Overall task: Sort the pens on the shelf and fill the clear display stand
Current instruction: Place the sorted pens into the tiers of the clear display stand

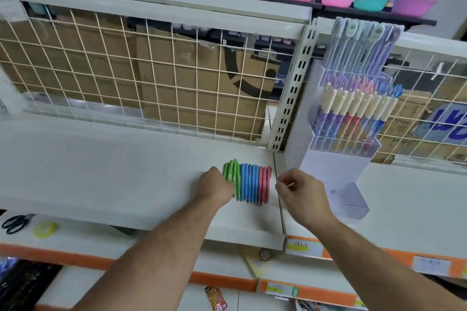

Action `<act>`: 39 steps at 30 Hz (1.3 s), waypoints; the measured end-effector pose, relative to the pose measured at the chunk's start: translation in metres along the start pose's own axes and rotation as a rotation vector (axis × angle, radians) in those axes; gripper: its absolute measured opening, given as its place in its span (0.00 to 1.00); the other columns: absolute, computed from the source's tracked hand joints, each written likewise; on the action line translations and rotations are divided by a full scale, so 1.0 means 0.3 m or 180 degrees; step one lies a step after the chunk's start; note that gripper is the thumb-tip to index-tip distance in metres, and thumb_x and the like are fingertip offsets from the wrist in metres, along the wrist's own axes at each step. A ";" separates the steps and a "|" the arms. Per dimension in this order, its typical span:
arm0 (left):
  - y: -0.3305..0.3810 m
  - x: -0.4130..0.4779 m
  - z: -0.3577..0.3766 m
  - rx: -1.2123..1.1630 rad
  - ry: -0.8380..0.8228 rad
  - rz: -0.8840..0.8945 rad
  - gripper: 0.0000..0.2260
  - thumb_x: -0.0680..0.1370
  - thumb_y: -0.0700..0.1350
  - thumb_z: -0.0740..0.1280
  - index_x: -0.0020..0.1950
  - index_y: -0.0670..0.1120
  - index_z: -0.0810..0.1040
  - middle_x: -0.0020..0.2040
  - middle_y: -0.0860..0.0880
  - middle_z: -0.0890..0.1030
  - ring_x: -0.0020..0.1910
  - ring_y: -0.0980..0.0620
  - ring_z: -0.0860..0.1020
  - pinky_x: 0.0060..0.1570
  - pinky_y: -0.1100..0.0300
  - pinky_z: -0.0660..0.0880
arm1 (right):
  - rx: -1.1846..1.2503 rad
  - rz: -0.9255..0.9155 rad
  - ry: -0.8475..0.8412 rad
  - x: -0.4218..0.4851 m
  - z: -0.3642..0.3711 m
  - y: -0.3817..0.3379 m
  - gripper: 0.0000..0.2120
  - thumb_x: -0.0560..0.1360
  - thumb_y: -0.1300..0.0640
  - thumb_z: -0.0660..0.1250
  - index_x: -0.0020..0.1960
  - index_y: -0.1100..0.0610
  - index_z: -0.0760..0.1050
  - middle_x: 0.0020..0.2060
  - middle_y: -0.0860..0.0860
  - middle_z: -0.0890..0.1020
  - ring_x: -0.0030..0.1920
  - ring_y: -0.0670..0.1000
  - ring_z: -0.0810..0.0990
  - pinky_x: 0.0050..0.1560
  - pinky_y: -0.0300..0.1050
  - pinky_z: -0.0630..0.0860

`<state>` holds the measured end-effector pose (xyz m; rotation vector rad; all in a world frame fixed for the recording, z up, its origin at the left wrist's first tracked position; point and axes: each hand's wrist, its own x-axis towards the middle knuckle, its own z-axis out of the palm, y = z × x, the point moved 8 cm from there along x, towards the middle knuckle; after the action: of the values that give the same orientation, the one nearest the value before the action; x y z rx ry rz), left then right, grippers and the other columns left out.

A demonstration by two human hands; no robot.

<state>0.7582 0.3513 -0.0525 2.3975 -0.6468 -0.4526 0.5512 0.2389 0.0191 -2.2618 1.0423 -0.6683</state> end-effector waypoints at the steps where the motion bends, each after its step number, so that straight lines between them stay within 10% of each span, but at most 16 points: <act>1: -0.006 0.003 -0.002 0.0035 0.0009 -0.0018 0.03 0.76 0.41 0.66 0.47 0.42 0.75 0.43 0.46 0.80 0.33 0.52 0.74 0.22 0.61 0.61 | -0.0015 0.0000 -0.0004 0.001 0.005 -0.007 0.06 0.76 0.55 0.71 0.42 0.45 0.78 0.38 0.41 0.82 0.39 0.40 0.80 0.39 0.35 0.74; 30: 0.049 0.038 0.043 0.1695 0.0027 0.0449 0.14 0.79 0.35 0.60 0.64 0.39 0.74 0.60 0.44 0.79 0.58 0.46 0.79 0.51 0.56 0.75 | 0.0034 0.0125 -0.0179 -0.033 -0.043 0.005 0.08 0.76 0.59 0.69 0.39 0.49 0.79 0.33 0.42 0.83 0.37 0.41 0.80 0.35 0.29 0.72; 39: 0.066 -0.033 -0.005 -0.0037 0.0250 0.0277 0.01 0.80 0.39 0.58 0.51 0.43 0.68 0.53 0.42 0.79 0.43 0.44 0.77 0.36 0.56 0.69 | 0.0184 0.0098 -0.0194 -0.073 -0.086 0.031 0.09 0.76 0.59 0.69 0.38 0.50 0.80 0.33 0.45 0.83 0.36 0.46 0.82 0.39 0.42 0.79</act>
<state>0.7439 0.3437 -0.0373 2.3529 -0.7082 -0.3231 0.5176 0.2442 0.0271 -2.1983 1.0140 -0.6053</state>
